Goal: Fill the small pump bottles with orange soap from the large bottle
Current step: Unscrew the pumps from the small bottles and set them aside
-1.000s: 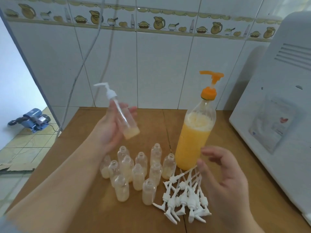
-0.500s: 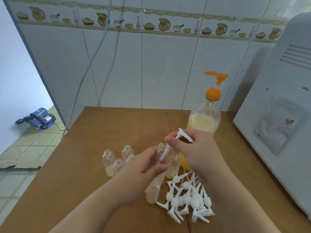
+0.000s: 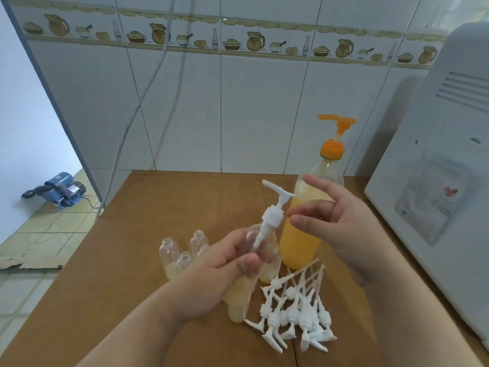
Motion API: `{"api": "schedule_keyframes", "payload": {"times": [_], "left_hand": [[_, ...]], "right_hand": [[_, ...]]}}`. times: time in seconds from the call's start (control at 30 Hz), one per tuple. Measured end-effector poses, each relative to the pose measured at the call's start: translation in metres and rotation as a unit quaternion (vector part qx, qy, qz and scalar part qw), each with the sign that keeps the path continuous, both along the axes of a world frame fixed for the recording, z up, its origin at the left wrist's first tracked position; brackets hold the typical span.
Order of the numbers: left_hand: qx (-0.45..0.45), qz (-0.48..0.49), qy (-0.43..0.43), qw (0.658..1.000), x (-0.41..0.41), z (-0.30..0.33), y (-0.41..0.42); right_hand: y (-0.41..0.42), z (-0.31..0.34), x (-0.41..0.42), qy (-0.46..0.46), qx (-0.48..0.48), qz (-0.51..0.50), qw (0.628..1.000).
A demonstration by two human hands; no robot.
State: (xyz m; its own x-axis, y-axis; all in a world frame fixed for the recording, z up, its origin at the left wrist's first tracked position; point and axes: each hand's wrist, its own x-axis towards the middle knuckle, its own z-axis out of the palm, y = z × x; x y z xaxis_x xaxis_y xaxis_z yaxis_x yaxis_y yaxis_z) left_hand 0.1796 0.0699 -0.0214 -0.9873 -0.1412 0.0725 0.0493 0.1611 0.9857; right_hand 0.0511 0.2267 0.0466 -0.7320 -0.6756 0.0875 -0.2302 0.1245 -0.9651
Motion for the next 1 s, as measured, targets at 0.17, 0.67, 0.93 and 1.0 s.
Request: {"api": "schedule_keyframes", "payload": {"times": [0.17,0.67,0.93,1.0], "left_hand": [[-0.067,-0.016,-0.043,0.997,-0.002,0.004,0.006],[-0.227,0.036,-0.061,0.971,-0.004,0.017,-0.021],[-0.224,0.179,-0.063,0.956,-0.042,0.023,-0.066],[-0.230,0.215,-0.070,0.947,-0.060,0.019,-0.075]], "right_hand": [[0.000,0.000,0.011,-0.004,-0.006,0.039,0.999],[0.017,0.008,0.004,0.053,-0.100,-0.088,0.990],[0.067,-0.039,-0.013,0.150,-0.100,-0.278,0.944],[0.077,-0.072,-0.015,0.160,-0.057,-0.326,0.930]]}}
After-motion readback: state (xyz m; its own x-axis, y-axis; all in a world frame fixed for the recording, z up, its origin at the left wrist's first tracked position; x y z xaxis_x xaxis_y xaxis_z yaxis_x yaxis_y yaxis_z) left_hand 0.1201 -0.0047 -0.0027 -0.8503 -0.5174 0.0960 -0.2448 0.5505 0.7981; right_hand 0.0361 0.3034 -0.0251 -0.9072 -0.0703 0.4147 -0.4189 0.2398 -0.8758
